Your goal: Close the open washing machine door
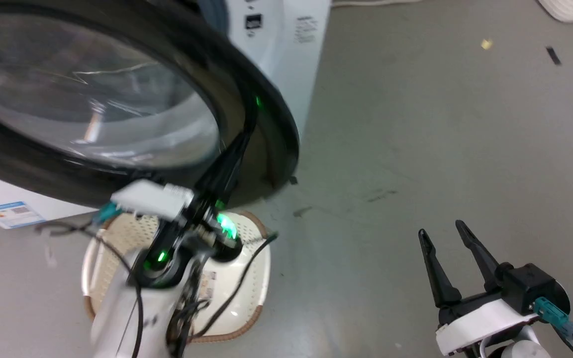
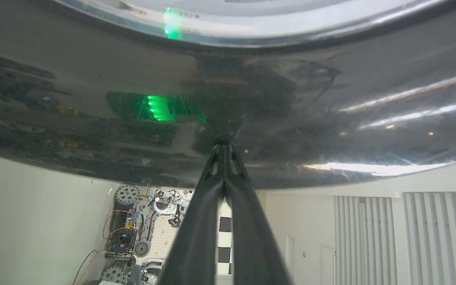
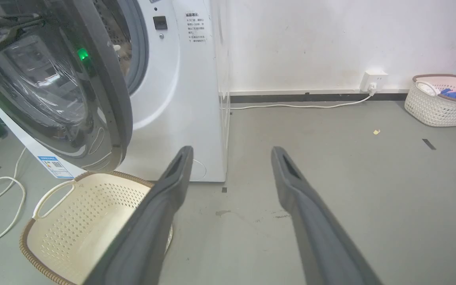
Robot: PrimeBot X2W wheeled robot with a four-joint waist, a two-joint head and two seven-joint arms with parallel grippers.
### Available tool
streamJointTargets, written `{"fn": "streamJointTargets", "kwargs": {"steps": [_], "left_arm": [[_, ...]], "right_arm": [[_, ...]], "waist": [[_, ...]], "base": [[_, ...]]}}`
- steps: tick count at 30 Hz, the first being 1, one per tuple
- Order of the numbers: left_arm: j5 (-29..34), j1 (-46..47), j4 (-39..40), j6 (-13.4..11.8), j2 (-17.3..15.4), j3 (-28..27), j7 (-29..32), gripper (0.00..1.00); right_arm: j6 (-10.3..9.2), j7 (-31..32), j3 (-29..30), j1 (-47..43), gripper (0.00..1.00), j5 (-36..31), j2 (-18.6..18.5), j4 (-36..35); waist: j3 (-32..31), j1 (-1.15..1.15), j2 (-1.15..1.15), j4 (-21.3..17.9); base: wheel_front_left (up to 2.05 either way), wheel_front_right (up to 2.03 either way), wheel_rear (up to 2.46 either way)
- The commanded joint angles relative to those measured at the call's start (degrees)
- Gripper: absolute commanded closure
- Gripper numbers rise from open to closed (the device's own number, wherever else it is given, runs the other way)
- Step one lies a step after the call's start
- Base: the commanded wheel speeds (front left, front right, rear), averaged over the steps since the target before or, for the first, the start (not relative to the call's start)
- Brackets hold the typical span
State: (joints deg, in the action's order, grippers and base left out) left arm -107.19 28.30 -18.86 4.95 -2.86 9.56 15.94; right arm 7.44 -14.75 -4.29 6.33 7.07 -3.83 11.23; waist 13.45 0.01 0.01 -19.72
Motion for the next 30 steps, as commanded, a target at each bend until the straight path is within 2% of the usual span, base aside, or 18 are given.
{"fn": "streamJointTargets", "kwargs": {"steps": [1, 6, 10, 15, 16, 17, 18, 22, 26, 28, 30], "left_arm": [[-0.2, 2.5, -1.6, 0.7, 0.0, 0.9, -1.3, 1.00], [-0.4, 9.1, -8.7, 1.9, 0.0, 2.8, -7.2, 1.00], [-0.1, 10.5, -12.0, 2.4, 0.0, 4.6, -8.6, 1.00], [3.8, 6.3, -7.6, 2.5, -0.6, 5.1, -7.9, 1.00], [4.7, 4.5, -5.5, 2.5, -0.9, 4.9, -7.9, 0.92], [5.3, 2.5, -3.3, 2.5, -1.1, 4.4, -8.0, 0.22], [6.4, 0.3, -0.9, 2.5, -1.6, 4.1, -8.2, 0.00], [14.4, -8.7, 8.5, 2.5, -5.1, 4.5, -11.1, 0.00], [31.4, -16.1, 13.0, 2.5, -12.1, 6.8, -21.8, 0.00], [38.1, -18.8, 13.4, 2.5, -14.5, 7.8, -27.2, 0.00], [44.7, -20.9, 13.5, 2.5, -16.4, 8.0, -29.8, 0.00]], "right_arm": [[0.05, -0.2, -0.1, 0.7, 0.00, 0.2, 0.3, 0.0], [0.05, -0.2, -1.4, 1.4, 0.00, 0.2, 0.5, 0.7], [0.05, -0.2, -1.9, 1.5, 0.00, -0.7, 0.6, 0.5], [0.05, -0.2, -1.2, 0.5, 0.00, -1.1, 0.6, -0.4], [0.05, -0.2, -1.0, 0.1, 0.00, -1.2, 0.5, -0.7], [0.05, -0.2, -0.8, -0.3, 0.00, -1.3, 0.4, -1.0], [0.05, -0.2, -0.7, -0.8, 0.00, -1.4, 0.3, -1.2], [0.05, -0.2, -0.3, -3.0, 0.00, -1.6, -0.6, -2.0], [0.05, -0.2, -0.6, -4.4, 0.00, -1.8, -1.4, -2.5], [0.05, -0.2, -0.5, -5.0, 0.00, -1.9, -1.7, -2.8], [0.05, -0.2, -0.5, -5.7, 0.00, -2.0, -1.9, -3.1]], "waist": [[1.0, -0.01, -0.01, -0.9], [0.7, -0.01, -0.01, -0.8], [-0.2, -0.01, -0.01, 0.3], [-2.5, -0.01, -0.01, 3.2], [-3.1, -0.01, -0.01, 4.0], [-3.8, -0.01, -0.01, 4.9], [-4.4, -0.01, -0.01, 5.8], [-7.3, -0.01, -0.01, 10.0], [-9.5, -0.01, -0.01, 13.6], [-10.6, -0.01, -0.01, 15.3], [-11.6, -0.01, -0.01, 16.7]], "base": [[0.00, 0.00, 0.00], [0.00, 0.00, 0.00], [0.00, 0.00, 0.00], [0.00, 0.00, 0.00], [0.00, 0.00, 0.00], [0.00, 0.00, 0.00], [0.00, 0.00, 0.00], [0.00, 0.00, 0.00], [0.00, 0.00, 0.00], [0.00, 0.00, 0.00], [0.00, 0.00, 0.00]]}}
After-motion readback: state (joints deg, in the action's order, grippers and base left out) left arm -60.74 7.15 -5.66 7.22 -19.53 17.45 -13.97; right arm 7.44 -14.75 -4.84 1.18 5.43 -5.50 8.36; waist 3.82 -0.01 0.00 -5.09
